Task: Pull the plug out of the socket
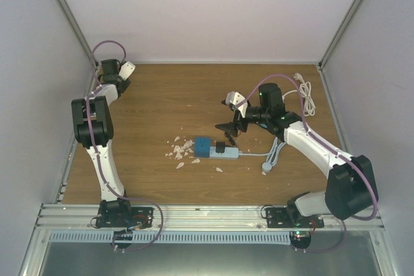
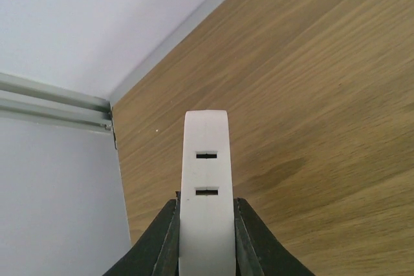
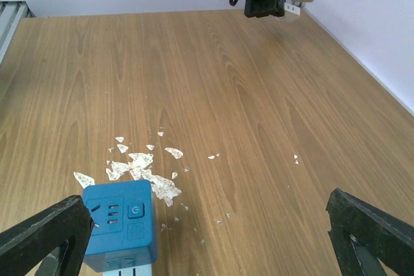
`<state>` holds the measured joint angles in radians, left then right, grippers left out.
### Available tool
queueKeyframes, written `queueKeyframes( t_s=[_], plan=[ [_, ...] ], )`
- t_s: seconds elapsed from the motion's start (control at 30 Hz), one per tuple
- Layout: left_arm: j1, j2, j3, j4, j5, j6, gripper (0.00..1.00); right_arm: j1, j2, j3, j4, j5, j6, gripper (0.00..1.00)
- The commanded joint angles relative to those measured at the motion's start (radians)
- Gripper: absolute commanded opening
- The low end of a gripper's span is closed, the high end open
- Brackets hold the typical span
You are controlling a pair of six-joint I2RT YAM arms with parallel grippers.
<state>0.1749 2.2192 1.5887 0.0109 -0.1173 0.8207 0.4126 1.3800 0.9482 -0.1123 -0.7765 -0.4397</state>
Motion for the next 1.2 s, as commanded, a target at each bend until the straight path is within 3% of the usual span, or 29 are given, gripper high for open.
queueKeyframes(
  t_s=[0.0, 0.3, 0.57, 0.73, 1.03, 1.17],
  plan=[
    [0.005, 0.03, 0.001, 0.109, -0.052, 0.043, 0.04, -0.012, -0.009, -0.008, 0.002, -0.028, 0.0, 1.0],
    [-0.004, 0.043, -0.058, 0.14, -0.054, 0.09, 0.14, -0.012, 0.0, -0.007, -0.002, -0.032, -0.006, 1.0],
    [-0.005, -0.011, -0.068, 0.036, 0.027, 0.054, 0.49, -0.011, -0.003, -0.01, -0.011, -0.046, -0.028, 1.0],
    [-0.005, -0.076, -0.071, -0.038, 0.089, 0.019, 0.59, -0.012, -0.014, -0.012, -0.015, -0.044, -0.039, 1.0],
    [-0.003, -0.257, -0.088, -0.212, 0.347, -0.055, 0.99, -0.012, -0.023, -0.014, -0.056, -0.048, -0.095, 1.0],
    [-0.003, -0.34, -0.106, -0.283, 0.493, -0.062, 0.99, -0.012, -0.031, -0.016, -0.084, -0.046, -0.142, 1.0]
  ],
)
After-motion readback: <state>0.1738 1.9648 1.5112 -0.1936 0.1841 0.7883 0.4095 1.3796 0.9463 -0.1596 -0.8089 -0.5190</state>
